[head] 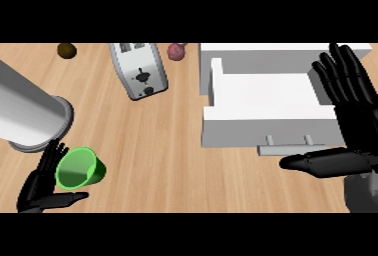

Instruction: Pick up the cup, place it into the drawer and close the drawer

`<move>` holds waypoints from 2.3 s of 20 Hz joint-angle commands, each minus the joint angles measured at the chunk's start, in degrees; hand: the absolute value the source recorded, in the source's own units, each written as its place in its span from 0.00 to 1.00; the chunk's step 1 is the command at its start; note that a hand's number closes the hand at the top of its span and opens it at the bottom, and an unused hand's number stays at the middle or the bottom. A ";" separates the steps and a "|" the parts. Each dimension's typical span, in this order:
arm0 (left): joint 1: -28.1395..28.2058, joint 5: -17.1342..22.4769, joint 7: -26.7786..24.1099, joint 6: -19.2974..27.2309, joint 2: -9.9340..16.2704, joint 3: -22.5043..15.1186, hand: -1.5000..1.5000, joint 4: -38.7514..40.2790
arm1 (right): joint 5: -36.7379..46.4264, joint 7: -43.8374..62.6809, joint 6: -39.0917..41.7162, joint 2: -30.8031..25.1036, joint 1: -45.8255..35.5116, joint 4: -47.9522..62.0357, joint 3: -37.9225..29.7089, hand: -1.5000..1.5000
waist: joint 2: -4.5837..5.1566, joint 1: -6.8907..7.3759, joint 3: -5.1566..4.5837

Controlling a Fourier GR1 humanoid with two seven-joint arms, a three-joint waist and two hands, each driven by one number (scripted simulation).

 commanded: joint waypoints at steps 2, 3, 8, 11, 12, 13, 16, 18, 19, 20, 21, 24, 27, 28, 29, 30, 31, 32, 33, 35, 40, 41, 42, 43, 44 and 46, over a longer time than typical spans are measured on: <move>-1.49 -0.91 -10.42 -2.82 -0.12 0.01 0.00 5.74 | -2.53 -1.70 2.32 -2.48 -2.17 2.75 -3.43 0.00 | 0.15 -0.09 -0.04; -3.99 -1.07 -8.97 -2.25 0.03 0.11 0.00 7.63 | -0.84 -1.24 0.89 -1.38 -3.77 5.46 -2.22 0.00 | 0.24 -0.10 -0.07; -4.87 -1.78 -11.48 -1.95 -0.23 -0.27 0.00 9.68 | -1.06 -0.08 1.29 -0.59 -1.56 1.27 -0.49 0.00 | 0.25 -0.53 -0.12; -4.37 -2.94 -13.55 -2.22 -1.07 -1.43 0.00 9.98 | -3.38 3.73 0.81 -2.48 -6.12 2.22 -3.11 0.00 | 0.30 -0.41 -0.15; -4.66 -2.99 -13.65 -0.59 -1.83 -1.38 0.00 10.44 | -3.62 0.90 2.71 -3.72 -3.22 3.21 -4.60 0.00 | 0.24 -0.46 -0.08; -5.30 -3.12 -13.66 0.80 -3.18 -1.45 0.00 10.61 | -2.97 3.16 1.78 -2.81 -2.08 -0.50 -2.81 0.00 | 0.19 -0.81 -0.13; -7.83 -2.38 -12.55 -0.89 -1.96 -0.77 0.00 10.57 | -2.84 0.67 2.17 -2.64 -2.49 1.99 -3.37 0.00 | 0.34 -0.77 -0.13; -6.13 -3.44 -13.82 -2.90 -2.53 -2.02 0.00 11.16 | 1.02 1.19 -0.14 -0.05 -1.32 -0.01 0.52 0.00 | 0.28 -0.59 -0.14; -6.85 -2.77 -12.64 -5.50 -1.57 -1.58 0.00 11.43 | 0.42 2.80 -0.90 -0.21 -4.06 0.81 0.02 0.00 | 0.37 -0.53 -0.19; -8.27 -2.64 -10.96 -5.08 -3.00 -1.69 0.00 11.57 | 0.43 -2.61 1.16 0.20 -0.01 2.12 -0.11 0.00 | 0.44 -0.84 -0.13; -6.09 -2.76 -14.04 -6.39 -4.15 -2.12 0.00 10.77 | -0.86 1.98 0.49 -1.00 -2.98 1.79 -1.12 0.00 | 0.31 -0.47 -0.16; -8.36 -1.88 -11.97 -11.13 -4.62 -2.33 1.00 9.71 | -0.82 2.00 0.59 -1.07 -3.69 2.14 -0.98 0.00 | 0.40 -0.42 -0.21; -8.98 -2.17 -17.00 -1.71 -4.75 -1.80 1.00 6.33 | -1.16 0.51 1.36 -1.75 -2.73 2.18 -2.00 0.00 | 0.42 -0.72 -0.19; -7.40 -2.44 -18.81 0.33 -5.30 -1.88 1.00 6.01 | -1.99 1.50 2.33 -2.87 -1.68 1.33 -2.70 0.00 | 0.21 -0.61 -0.11; -7.73 -2.50 -19.04 4.25 -4.73 -1.27 1.00 5.90 | -1.63 2.52 1.41 -3.08 -5.55 3.63 -2.89 0.00 | 0.42 -0.17 -0.15; -6.86 -2.67 -20.34 7.02 -4.73 -0.83 1.00 6.35 | -0.99 -0.50 2.22 -1.50 -0.13 1.30 -1.40 0.00 | 0.45 -1.01 -0.16; -8.41 -3.12 -20.07 10.51 -5.66 -1.07 1.00 4.84 | -1.08 -1.66 1.83 -1.64 -0.75 2.84 -2.69 0.00 | 0.35 -0.69 -0.07; -7.81 -2.71 -21.83 11.47 -6.64 -0.59 1.00 4.09 | -2.07 -1.00 2.83 -2.53 -1.22 2.22 -2.97 0.00 | 0.22 -0.50 -0.06; -9.27 -1.23 -20.72 7.27 -4.07 0.68 1.00 4.05 | -1.45 -0.34 2.20 -2.26 -2.87 3.10 -2.42 0.00 | 0.25 -0.17 -0.07; -10.22 0.24 -20.01 -0.04 -4.79 0.52 1.00 2.59 | -0.51 0.80 1.41 -2.41 -3.70 4.11 -2.33 0.00 | 0.07 0.27 -0.02; -14.65 3.14 -20.01 10.49 -10.53 4.18 1.00 3.89 | -1.80 0.04 1.37 -1.96 -3.56 3.35 -3.20 0.00 | 0.40 -0.80 -0.07; -14.32 3.72 -20.28 12.49 -13.01 4.57 1.00 3.50 | -1.63 2.82 -0.01 -1.64 -3.77 1.32 -2.87 0.00 | 0.16 -0.63 -0.04; -15.16 3.36 -21.09 9.70 -12.85 3.87 1.00 3.11 | -2.59 0.95 1.92 -1.95 -2.34 2.44 -3.00 0.00 | 0.24 -0.75 -0.03; -15.19 2.58 -20.51 10.50 -14.48 2.67 1.00 2.36 | -3.17 0.70 2.95 -3.22 0.38 0.13 -4.28 0.00 | 0.00 -0.76 0.04; -18.63 2.93 -16.53 8.14 -12.47 2.47 1.00 1.16 | -0.84 1.42 1.15 -1.26 -1.52 1.42 -1.51 0.00 | -0.01 -0.29 0.05; -21.90 2.51 -12.67 8.46 -12.68 1.09 1.00 -1.80 | -2.38 -1.16 3.22 -2.86 -0.04 2.65 -3.96 0.00 | -0.20 0.01 0.16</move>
